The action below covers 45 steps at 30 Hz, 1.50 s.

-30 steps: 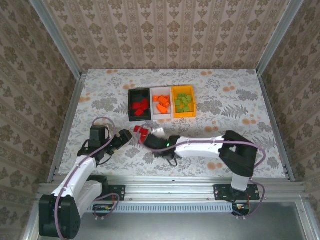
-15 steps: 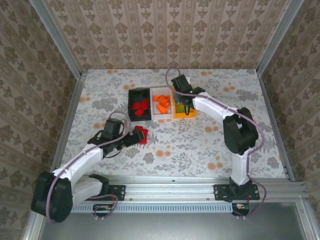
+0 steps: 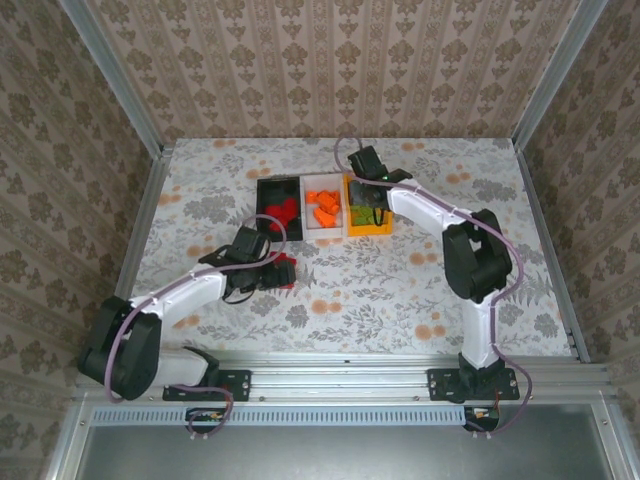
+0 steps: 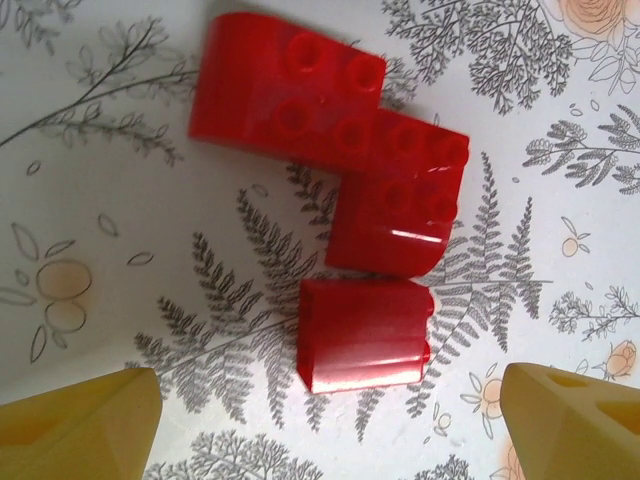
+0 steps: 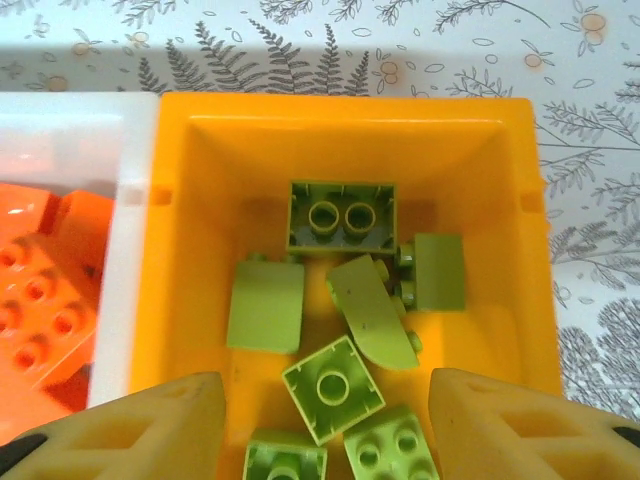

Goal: Sort the legos into containers by color

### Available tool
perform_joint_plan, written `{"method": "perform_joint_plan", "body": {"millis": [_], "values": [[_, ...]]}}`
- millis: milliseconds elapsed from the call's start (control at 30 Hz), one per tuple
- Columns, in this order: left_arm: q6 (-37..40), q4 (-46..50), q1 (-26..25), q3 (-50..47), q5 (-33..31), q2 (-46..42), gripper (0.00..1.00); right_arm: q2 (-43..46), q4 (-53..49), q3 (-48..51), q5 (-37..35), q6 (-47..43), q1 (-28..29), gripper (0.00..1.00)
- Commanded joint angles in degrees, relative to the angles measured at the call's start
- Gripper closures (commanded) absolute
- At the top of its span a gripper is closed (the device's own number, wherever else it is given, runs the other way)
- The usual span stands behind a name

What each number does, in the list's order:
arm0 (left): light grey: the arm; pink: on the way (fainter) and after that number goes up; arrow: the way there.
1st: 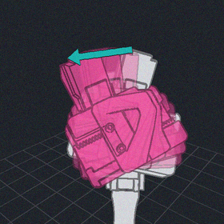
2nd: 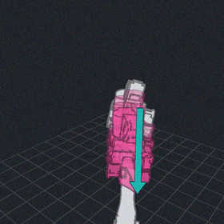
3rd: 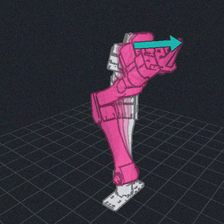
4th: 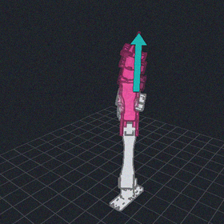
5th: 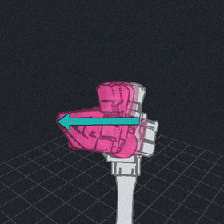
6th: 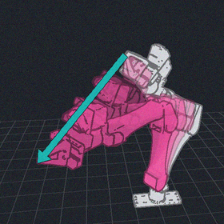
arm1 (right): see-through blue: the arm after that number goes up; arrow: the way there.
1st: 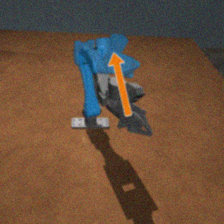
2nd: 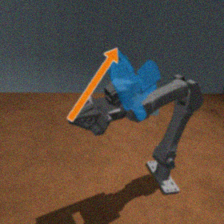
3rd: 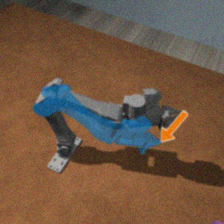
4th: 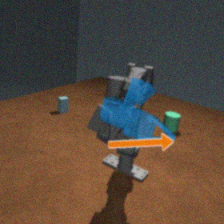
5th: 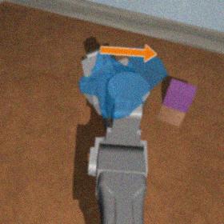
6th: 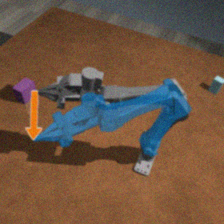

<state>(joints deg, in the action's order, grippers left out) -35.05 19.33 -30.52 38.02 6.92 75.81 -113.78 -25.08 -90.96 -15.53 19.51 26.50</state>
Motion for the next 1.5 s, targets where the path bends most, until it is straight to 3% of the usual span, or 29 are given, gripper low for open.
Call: {"method": "perform_joint_plan", "body": {"millis": [0,267,333,533,767,933,1233,1467], "values": [[3.0,2.6,-1.7,2.9,-4.3,2.6,0.14,9.7,3.2,6.0,0.5,0.8,1.4,0.39],[4.4,5.0,-4.8,7.4,-8.9,11.1,0.21,24.9,14.7,27.3,-0.8,3.5,6.1,0.37],[4.4,4.9,-5.4,8.4,-9.2,13.3,0.29,26.5,16.1,30.8,-0.8,3.8,6.2,0.38],[2.9,5.0,-7.5,9.5,-10.2,16.3,0.43,28.8,18.5,35.0,-0.5,3.9,6.3,0.39],[1.5,5.5,-9.2,9.5,-12.1,16.3,0.51,31.7,20.5,39.0,-0.8,4.1,6.9,0.41],[1.3,5.1,-9.5,9.6,-12.4,16.4,0.67,30.5,21.1,39.5,-0.5,4.1,7.0,0.43],[1.5,8.6,-10.9,12.7,-13.2,13.1,0.72,30.0,23.4,41.1,-1.2,4.4,7.2,0.43],[8.2,18.7,-9.3,28.7,-19.5,11.8,0.71,29.2,30.1,45.7,-5.1,6.7,7.2,0.44]]}}
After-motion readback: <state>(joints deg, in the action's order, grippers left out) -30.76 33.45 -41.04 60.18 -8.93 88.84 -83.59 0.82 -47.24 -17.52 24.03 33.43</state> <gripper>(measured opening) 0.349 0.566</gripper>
